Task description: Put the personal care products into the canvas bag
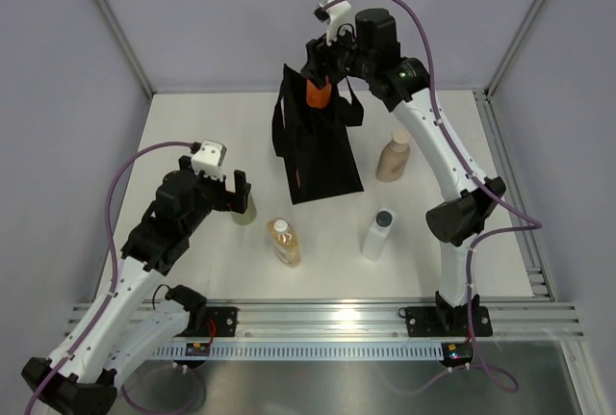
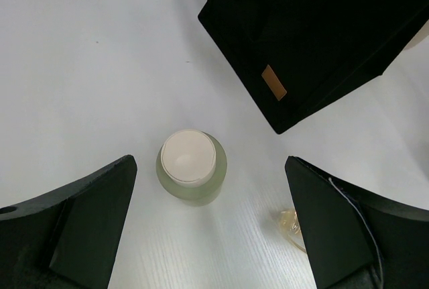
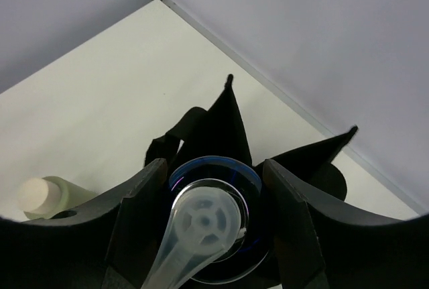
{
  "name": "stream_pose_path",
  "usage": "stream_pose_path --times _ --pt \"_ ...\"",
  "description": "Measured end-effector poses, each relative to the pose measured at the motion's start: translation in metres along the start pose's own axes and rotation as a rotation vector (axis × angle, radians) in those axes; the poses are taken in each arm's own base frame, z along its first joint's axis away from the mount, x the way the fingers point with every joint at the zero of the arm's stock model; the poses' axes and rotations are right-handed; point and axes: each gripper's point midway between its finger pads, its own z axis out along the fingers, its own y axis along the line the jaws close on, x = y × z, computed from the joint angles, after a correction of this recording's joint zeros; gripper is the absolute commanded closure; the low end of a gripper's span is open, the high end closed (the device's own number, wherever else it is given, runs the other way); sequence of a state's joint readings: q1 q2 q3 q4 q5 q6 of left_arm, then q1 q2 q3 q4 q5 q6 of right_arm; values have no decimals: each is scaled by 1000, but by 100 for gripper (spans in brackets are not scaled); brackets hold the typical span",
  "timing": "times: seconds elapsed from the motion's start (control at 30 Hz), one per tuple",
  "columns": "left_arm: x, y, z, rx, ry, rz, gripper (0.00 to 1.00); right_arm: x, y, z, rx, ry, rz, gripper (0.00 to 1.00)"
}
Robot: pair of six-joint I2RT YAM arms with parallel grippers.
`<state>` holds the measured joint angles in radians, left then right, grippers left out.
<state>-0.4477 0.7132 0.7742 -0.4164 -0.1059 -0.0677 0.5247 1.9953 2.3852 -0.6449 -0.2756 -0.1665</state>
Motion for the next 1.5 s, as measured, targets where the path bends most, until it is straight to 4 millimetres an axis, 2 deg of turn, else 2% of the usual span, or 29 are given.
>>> stream_pose_path --times 0.2,0.4,0.5,0.57,0.67,0.83,0.97,1.17,1.23,1.33,1.47,1.5 --pt "0 0 0 0 0 0 1 25 -2 12 6 58 -17 100" --pt "0 0 0 0 0 0 1 66 5 17 -36 156 -16 100" --pt "0 0 0 0 0 0 1 73 11 15 -69 180 -27 100" --pt "0 0 0 0 0 0 1 78 16 13 -94 191 -47 100" --pt "0 0 0 0 0 0 1 96 30 11 -136 236 -74 100" --pt "0 0 0 0 0 0 1 117 55 16 -206 275 -99 100" --pt "0 0 0 0 -1 0 1 126 65 18 -243 288 -108 100" --pt "0 0 0 0 -1 0 1 127 65 18 -246 289 -104 98" --pt "0 0 0 1 -1 0 1 127 62 17 -243 290 -88 96" --pt "0 0 0 1 -1 0 1 127 54 15 -231 290 -42 86" --pt "0 0 0 1 1 0 1 125 37 12 -184 291 18 83" --pt "0 0 0 1 2 1 1 126 33 12 -169 292 29 77"
